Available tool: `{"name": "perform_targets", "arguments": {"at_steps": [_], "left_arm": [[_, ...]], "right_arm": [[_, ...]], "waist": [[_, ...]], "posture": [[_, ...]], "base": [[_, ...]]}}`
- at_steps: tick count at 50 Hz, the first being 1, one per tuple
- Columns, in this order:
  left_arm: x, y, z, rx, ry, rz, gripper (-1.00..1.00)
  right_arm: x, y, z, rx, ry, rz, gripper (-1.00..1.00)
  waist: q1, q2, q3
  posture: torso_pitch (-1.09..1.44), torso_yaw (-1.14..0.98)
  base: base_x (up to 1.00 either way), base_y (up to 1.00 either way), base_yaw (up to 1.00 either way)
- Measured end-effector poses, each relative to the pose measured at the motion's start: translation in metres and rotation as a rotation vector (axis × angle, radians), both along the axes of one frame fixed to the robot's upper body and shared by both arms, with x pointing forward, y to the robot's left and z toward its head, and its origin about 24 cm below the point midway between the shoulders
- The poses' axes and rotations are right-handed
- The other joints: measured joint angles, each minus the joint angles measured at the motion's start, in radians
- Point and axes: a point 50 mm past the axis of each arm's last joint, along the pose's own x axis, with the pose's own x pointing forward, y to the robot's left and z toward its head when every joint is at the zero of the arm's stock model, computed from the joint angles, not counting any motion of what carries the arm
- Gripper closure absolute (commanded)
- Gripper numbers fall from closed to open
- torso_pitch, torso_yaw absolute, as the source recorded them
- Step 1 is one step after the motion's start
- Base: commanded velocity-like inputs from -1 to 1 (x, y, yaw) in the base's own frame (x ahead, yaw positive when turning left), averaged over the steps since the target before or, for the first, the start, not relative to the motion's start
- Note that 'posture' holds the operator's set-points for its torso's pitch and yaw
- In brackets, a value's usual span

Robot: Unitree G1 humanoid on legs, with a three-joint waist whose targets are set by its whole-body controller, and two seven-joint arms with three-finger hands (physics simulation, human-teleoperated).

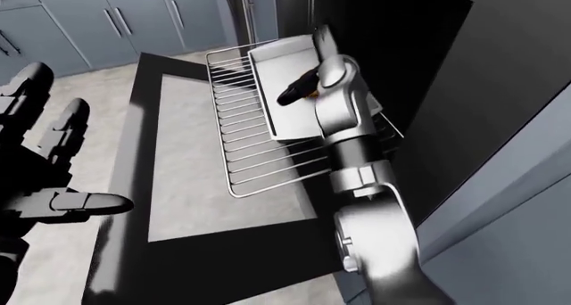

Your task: Pick the potato from the oven and place it on the plate on the counter.

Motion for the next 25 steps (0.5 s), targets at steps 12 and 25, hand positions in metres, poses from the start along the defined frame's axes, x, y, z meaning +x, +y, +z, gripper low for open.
{"name": "perform_targets", "arguments": {"at_steps": [12, 25], "left_arm": [[0.0, 0.002, -0.002, -0.005, 0.012, 0.007, -1.0], [-0.006, 0.014, 0.003, -0.017, -0.01, 0.024, -1.0]], "right_arm": [[0.014, 0.001, -0.015, 0.015, 0.041, -0.037, -1.0], [0.022, 0.014, -0.018, -0.107, 0.006, -0.063, -0.76]], "waist": [[-0.006, 0.005, 0.04], [-0.011, 0.004, 0.041]], "posture": [[0.2, 0.0], [0.2, 0.0]], "base": [[0.0, 0.0, 0.0], [0.0, 0.0, 0.0]]}}
